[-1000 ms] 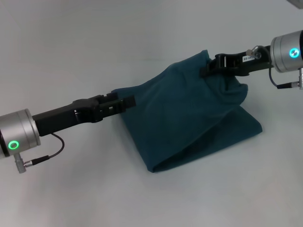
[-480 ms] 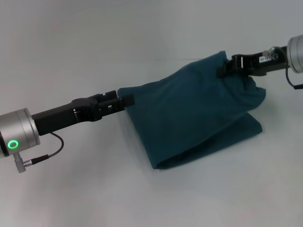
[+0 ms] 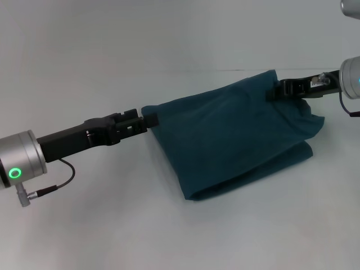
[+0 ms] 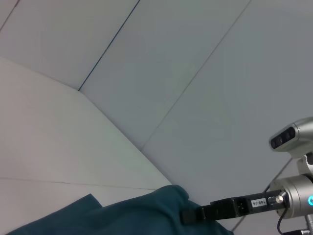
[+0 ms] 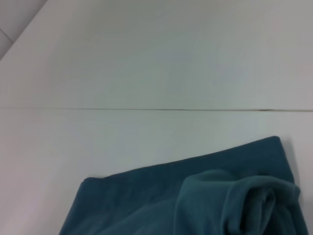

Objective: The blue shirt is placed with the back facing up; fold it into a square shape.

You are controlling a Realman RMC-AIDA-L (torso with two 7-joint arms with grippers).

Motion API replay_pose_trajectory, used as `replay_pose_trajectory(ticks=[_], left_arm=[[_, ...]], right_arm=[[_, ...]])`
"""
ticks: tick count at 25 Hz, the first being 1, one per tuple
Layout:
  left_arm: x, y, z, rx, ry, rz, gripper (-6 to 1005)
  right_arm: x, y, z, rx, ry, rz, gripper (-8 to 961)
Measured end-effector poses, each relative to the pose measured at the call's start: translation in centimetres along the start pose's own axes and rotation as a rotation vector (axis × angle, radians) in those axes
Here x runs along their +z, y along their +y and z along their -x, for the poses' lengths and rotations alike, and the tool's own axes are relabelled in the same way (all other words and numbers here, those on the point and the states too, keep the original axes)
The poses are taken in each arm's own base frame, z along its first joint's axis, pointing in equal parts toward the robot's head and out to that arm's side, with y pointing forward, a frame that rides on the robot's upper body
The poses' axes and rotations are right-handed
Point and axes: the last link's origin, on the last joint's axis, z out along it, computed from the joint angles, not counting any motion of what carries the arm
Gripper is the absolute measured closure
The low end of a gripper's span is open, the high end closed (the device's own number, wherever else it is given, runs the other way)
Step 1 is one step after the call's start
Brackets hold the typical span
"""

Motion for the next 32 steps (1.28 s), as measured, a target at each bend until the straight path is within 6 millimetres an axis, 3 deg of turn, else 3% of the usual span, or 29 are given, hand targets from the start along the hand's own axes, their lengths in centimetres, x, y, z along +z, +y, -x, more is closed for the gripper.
replay_pose_trajectory(ticks=[20, 32], left_arm=[[-0.2, -0.3, -0.1, -0.004, 0.012, -0.019, 139], [0.1, -0.4, 0.2, -0.022, 0.012, -0.022, 139]], right_arm=[[1.2, -0.6, -1.6, -0.04, 0.066, -0.073, 846], [1.5, -1.0, -1.3, -0.042, 0.064, -0.139, 846]])
